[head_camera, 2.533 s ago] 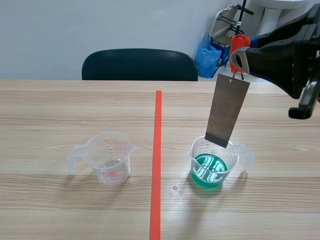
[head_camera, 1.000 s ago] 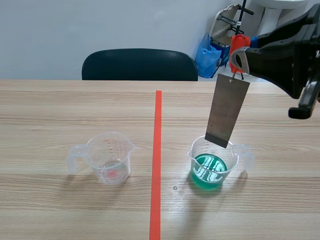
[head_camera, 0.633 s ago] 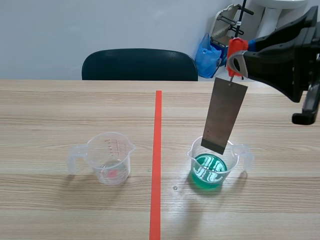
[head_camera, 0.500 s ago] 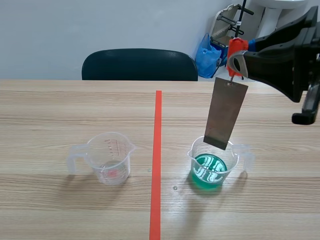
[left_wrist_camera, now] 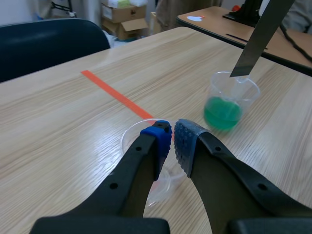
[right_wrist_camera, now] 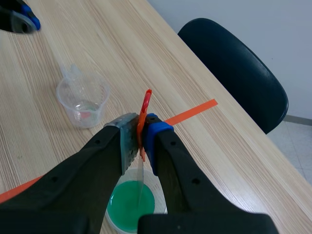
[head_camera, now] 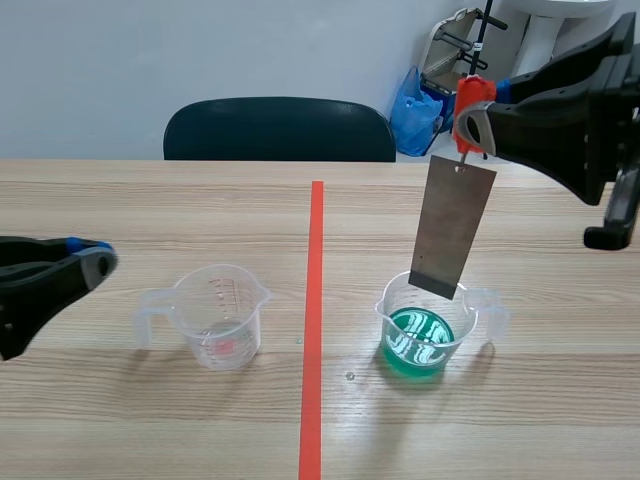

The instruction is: Do the redox reaction experiment

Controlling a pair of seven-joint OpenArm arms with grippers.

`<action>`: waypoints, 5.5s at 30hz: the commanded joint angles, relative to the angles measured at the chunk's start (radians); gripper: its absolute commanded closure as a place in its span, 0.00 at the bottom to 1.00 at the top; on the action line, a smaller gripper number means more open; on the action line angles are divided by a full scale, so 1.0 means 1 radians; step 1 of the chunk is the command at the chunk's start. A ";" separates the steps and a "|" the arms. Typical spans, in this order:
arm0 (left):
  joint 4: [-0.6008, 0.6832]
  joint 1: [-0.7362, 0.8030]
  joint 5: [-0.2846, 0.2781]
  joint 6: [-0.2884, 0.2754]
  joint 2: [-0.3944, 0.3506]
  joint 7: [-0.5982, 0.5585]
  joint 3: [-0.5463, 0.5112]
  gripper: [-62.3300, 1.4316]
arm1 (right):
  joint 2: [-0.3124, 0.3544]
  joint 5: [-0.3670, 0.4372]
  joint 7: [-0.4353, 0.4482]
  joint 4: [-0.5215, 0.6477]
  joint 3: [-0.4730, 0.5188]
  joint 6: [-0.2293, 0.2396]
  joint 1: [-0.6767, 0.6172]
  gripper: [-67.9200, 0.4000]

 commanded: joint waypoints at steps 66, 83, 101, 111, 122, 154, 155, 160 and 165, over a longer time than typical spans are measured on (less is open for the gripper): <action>-0.152 -0.480 0.022 -0.002 0.341 0.289 0.392 0.91 | 0.005 -0.004 0.019 0.004 0.018 -0.003 0.010 0.99; -0.150 0.094 0.032 -0.002 -0.094 -0.105 -0.056 0.83 | 0.005 -0.004 0.019 0.004 0.018 -0.003 0.010 0.98; -0.032 0.903 0.408 0.306 0.080 -0.695 -0.569 0.06 | 0.005 -0.011 0.019 0.004 0.018 -0.003 0.010 0.98; 0.139 1.008 0.474 0.476 0.233 -0.745 -0.615 0.00 | 0.005 -0.014 0.019 0.004 0.018 -0.003 0.010 0.98; 0.190 1.008 0.466 0.499 0.279 -0.616 -0.624 0.00 | 0.005 -0.028 0.019 0.004 0.018 -0.003 0.010 0.98; 0.195 1.008 0.422 0.553 0.279 -0.634 -0.624 0.00 | 0.005 -0.026 0.023 0.004 0.018 -0.003 0.010 0.98; 0.195 1.008 0.422 0.553 0.279 -0.629 -0.624 0.00 | 0.005 -0.026 0.023 0.004 0.018 -0.003 0.010 0.98; 0.195 1.008 0.422 0.553 0.279 -0.624 -0.624 0.00 | 0.005 -0.026 0.023 0.004 0.018 -0.003 0.010 0.98; 0.195 1.008 0.422 0.553 0.279 -0.624 -0.624 0.00 | 0.005 -0.026 0.023 0.004 0.018 -0.003 0.010 0.98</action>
